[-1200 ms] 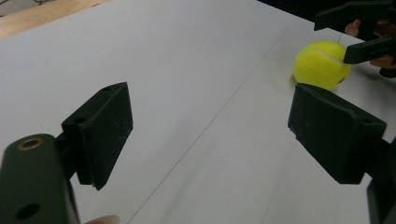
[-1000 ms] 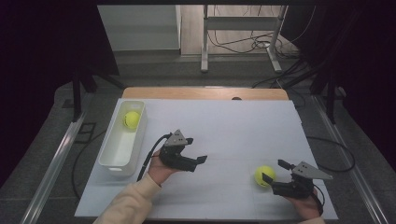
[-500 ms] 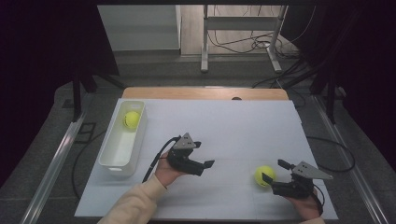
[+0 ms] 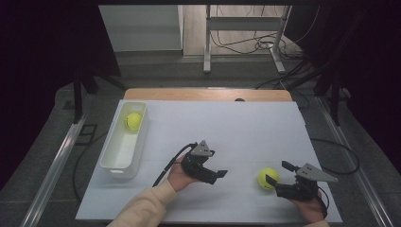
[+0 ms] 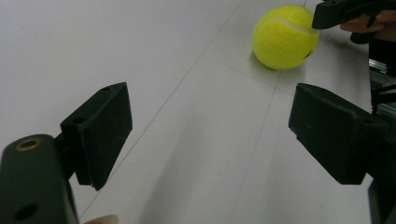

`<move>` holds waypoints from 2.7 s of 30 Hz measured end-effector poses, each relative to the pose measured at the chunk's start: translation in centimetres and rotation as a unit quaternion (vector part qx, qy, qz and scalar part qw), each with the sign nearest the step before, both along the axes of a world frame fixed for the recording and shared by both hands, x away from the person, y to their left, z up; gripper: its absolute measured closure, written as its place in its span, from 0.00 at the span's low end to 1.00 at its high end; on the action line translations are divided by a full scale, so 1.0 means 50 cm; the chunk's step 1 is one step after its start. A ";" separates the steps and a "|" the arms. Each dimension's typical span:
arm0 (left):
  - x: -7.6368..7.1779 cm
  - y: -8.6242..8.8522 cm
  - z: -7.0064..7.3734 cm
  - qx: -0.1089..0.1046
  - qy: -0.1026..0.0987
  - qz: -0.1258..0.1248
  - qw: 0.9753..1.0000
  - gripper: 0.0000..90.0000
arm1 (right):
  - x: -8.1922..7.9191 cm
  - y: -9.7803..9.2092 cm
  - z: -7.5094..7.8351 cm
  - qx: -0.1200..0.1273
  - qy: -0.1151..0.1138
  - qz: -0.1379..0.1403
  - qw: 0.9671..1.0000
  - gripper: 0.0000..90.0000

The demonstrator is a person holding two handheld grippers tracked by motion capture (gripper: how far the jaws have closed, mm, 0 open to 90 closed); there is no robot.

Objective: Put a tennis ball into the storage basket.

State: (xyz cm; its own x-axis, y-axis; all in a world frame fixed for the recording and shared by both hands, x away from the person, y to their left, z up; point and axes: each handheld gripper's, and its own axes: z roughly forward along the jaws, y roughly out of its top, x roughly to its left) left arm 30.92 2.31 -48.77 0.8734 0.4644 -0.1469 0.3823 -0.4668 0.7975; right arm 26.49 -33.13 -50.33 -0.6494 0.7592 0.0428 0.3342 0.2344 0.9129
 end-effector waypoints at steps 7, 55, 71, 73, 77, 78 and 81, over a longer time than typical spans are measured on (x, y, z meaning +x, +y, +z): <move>0.000 -0.020 -0.009 0.002 0.004 -0.008 1.000 0.16 | 0.000 0.001 0.000 0.002 0.000 0.001 1.000 0.15; 0.000 -0.177 -0.044 0.011 0.021 -0.080 0.997 0.16 | -0.001 -0.003 0.015 0.025 0.001 -0.006 1.000 0.15; 0.008 -0.220 -0.046 0.021 0.019 -0.097 0.995 0.15 | 0.001 -0.008 0.013 0.027 0.002 -0.020 0.999 0.16; 0.009 -0.224 -0.046 0.024 0.018 -0.100 0.995 0.14 | 0.001 -0.009 0.013 0.027 0.001 -0.021 0.999 0.16; 0.015 -0.236 -0.049 0.029 0.024 -0.104 0.994 0.13 | 0.001 -0.009 0.012 0.026 0.001 -0.023 0.999 0.16; 0.016 -0.239 -0.050 0.030 0.026 -0.106 0.994 0.13 | 0.001 -0.009 0.012 0.026 0.001 -0.024 0.999 0.16; 0.017 -0.248 -0.053 0.030 0.027 -0.110 0.993 0.12 | 0.001 -0.010 0.012 0.028 0.001 -0.028 0.999 0.16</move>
State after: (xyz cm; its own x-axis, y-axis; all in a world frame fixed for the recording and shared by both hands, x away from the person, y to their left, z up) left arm 31.75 -10.07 -51.40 0.9463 0.2722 -0.1742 0.3071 -0.5894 0.7472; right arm 26.53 -33.64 -49.74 -0.6059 0.7908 0.0871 0.3471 0.1642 0.9234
